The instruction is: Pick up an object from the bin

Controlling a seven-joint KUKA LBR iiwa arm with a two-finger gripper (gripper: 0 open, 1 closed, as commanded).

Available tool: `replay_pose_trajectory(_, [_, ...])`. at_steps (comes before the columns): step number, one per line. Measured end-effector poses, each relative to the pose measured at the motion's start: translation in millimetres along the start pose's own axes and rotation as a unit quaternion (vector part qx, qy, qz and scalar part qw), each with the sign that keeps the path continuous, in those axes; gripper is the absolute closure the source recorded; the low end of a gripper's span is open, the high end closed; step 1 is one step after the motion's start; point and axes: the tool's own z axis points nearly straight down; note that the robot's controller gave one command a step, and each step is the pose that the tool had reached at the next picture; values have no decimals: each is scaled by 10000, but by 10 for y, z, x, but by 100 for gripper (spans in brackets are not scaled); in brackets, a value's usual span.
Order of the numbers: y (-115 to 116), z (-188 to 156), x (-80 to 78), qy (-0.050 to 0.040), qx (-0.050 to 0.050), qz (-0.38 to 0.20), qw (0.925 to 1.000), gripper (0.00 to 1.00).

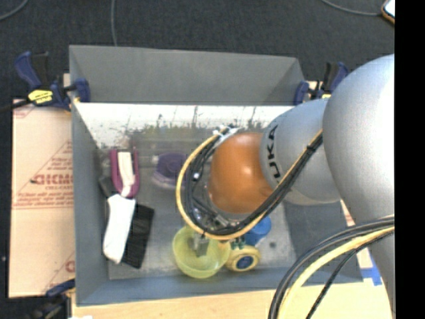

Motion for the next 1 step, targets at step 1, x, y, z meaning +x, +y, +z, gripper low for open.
replay_pose_trajectory(1, [0,-1,1,0,-1,9,10000,100])
